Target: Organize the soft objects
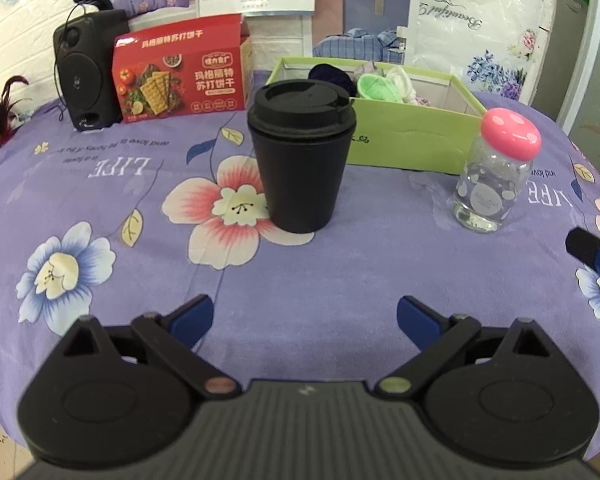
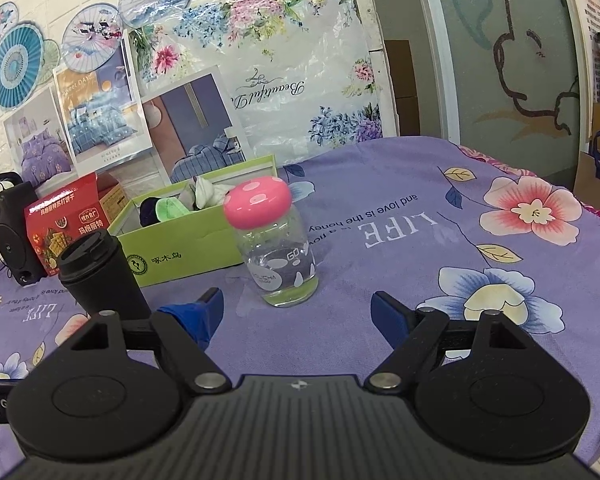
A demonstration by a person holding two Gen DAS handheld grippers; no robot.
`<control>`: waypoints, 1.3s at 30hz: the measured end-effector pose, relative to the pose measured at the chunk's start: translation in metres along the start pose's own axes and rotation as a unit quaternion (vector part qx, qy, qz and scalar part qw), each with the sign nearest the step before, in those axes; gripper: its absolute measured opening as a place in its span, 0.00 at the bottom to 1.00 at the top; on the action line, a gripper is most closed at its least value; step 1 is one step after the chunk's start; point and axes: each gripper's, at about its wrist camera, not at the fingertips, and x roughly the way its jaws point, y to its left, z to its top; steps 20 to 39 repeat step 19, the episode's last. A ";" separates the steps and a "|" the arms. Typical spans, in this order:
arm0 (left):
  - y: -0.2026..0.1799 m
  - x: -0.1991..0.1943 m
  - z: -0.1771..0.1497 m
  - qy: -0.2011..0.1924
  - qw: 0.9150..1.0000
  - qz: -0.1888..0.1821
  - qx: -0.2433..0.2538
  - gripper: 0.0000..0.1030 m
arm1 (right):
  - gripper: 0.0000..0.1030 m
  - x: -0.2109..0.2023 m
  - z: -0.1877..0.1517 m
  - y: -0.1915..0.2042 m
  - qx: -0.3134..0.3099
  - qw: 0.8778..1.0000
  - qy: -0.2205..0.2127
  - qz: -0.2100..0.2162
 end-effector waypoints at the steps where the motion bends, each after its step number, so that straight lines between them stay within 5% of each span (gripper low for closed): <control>1: 0.001 0.000 0.000 0.001 1.000 -0.001 -0.002 0.95 | 0.65 0.002 0.000 0.000 -0.001 1.000 0.004 -0.002; 11: 0.022 0.006 0.003 0.006 0.999 0.027 -0.029 0.95 | 0.65 0.036 0.007 0.024 -0.034 0.999 0.038 0.007; 17: 0.032 0.007 0.001 0.012 0.999 0.036 -0.032 0.95 | 0.65 0.031 0.003 0.024 -0.005 0.996 0.053 0.067; 39: 0.034 0.011 0.000 0.015 0.999 0.039 -0.033 0.95 | 0.65 0.028 -0.008 0.017 0.005 0.996 0.059 0.067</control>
